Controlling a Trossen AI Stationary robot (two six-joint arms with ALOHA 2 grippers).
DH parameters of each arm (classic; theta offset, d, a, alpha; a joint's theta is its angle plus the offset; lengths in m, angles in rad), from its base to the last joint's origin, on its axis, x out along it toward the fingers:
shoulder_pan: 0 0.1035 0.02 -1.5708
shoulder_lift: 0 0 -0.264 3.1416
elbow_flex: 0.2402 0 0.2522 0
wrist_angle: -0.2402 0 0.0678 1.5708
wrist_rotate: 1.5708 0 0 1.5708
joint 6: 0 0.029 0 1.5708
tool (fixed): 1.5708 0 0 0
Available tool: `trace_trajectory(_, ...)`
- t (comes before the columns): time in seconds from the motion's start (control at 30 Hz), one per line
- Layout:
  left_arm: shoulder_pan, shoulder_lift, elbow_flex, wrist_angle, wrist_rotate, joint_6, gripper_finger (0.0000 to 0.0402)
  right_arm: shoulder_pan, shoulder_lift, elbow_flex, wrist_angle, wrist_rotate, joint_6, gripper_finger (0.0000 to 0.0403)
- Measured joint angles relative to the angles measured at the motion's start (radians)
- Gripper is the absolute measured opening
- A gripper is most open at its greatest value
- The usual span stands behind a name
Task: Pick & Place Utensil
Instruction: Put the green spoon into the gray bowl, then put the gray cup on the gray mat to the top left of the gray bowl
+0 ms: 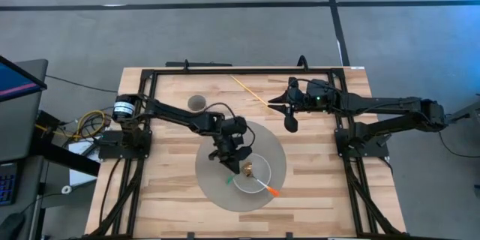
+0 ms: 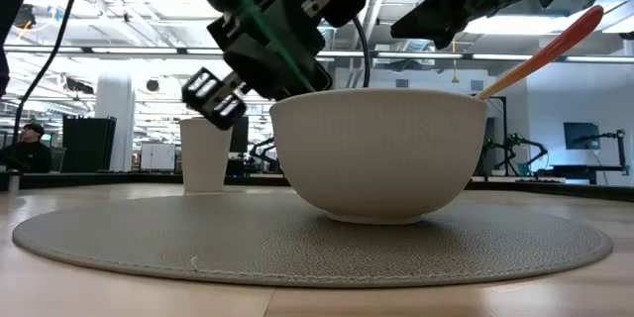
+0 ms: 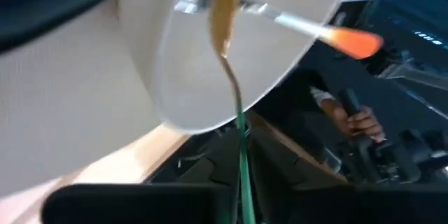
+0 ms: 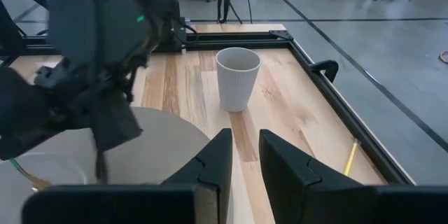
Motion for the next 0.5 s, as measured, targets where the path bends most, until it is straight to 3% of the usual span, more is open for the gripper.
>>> trace_trajectory(0.27,0.028,-0.002,0.000,0.002,-0.006,0.010,0.0079,0.000,0.000,0.000,0.000,0.000,0.000,0.0066)
trace_trajectory(0.5,0.027,-0.015,0.000,0.058,0.026,0.047,0.0087,0.000,0.000,0.000,0.000,0.000,0.000,0.0066)
